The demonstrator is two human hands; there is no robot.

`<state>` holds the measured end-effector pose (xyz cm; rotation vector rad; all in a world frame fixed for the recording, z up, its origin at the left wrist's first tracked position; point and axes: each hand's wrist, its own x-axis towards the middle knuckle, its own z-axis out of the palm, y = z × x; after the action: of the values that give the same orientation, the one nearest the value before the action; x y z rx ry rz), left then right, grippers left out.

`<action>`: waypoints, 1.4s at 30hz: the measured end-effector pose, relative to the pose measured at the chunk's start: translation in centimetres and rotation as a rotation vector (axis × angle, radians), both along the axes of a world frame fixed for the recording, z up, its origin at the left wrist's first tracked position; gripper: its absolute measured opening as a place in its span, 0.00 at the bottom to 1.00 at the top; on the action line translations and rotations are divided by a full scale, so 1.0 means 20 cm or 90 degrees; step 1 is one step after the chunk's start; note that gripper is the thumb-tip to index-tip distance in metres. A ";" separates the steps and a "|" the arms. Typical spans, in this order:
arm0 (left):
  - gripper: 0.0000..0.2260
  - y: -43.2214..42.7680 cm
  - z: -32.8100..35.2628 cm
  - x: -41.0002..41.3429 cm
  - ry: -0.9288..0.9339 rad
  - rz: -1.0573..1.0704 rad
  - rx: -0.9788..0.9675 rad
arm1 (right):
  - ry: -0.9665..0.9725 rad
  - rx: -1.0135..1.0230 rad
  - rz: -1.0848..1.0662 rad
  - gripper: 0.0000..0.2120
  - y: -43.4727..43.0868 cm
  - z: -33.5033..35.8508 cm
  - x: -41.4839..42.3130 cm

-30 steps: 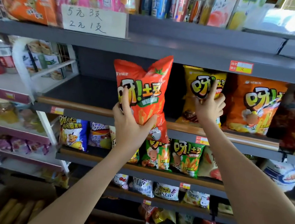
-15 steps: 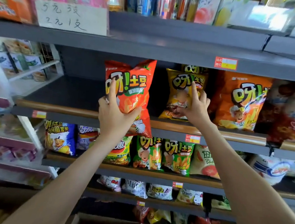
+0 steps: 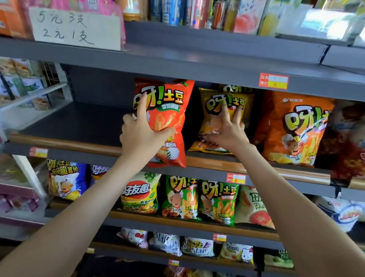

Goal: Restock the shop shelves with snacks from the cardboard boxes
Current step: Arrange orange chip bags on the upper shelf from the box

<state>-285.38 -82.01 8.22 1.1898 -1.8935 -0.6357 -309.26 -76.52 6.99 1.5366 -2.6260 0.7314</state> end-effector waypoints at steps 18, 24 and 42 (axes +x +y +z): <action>0.44 -0.09 0.09 -0.14 0.068 -0.033 0.075 | 0.084 -0.079 0.003 0.61 0.03 -0.14 -0.26; 0.45 -0.04 0.11 -0.22 0.091 -0.033 0.065 | 0.163 -0.064 -0.106 0.55 0.04 -0.11 -0.24; 0.29 0.16 0.10 -0.69 0.093 -0.197 0.066 | -0.327 -0.203 0.210 0.44 0.35 0.08 -0.09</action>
<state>-299.10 -78.87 10.28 0.8908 -1.9546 -0.9713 -311.06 -69.60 8.50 1.8981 -2.3807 1.6770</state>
